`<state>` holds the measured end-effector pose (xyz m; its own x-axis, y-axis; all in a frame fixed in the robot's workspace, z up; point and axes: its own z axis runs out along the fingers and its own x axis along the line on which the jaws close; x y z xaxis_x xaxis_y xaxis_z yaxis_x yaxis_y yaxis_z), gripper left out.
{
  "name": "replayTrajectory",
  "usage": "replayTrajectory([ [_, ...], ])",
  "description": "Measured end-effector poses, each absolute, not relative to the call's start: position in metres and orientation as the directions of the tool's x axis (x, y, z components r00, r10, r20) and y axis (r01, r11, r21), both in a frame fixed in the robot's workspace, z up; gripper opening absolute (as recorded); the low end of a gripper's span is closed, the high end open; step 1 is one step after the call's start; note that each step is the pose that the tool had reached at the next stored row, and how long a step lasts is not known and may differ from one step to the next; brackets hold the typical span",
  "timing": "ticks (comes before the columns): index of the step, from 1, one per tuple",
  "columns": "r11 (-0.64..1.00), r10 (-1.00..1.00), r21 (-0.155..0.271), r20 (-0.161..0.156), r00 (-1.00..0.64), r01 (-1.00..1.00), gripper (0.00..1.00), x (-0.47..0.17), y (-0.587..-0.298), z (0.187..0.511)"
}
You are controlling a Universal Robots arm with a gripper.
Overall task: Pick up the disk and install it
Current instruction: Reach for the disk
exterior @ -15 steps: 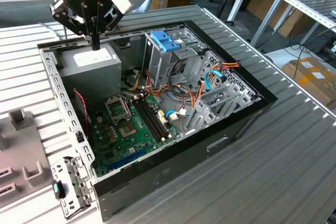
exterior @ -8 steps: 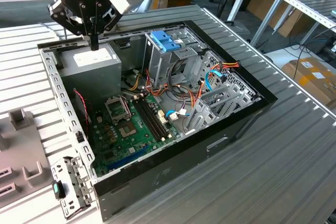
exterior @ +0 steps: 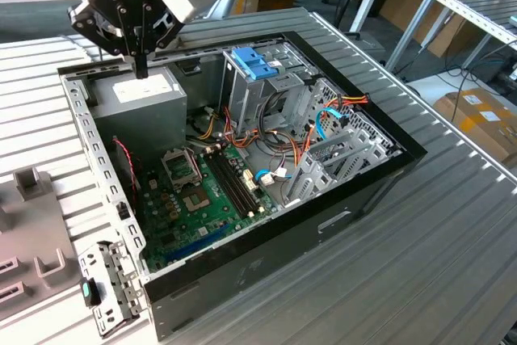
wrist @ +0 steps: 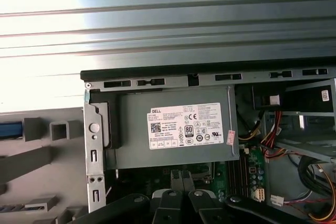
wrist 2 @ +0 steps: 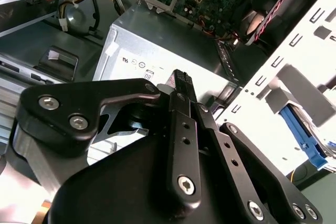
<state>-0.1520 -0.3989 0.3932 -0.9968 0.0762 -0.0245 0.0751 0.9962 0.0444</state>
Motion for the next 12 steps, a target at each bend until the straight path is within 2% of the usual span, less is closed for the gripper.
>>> replayTrajectory([
  [12, 0.996, 0.076, 0.044, -0.024, -0.997, 0.075, 0.11, -0.163, -0.399, 0.393],
])
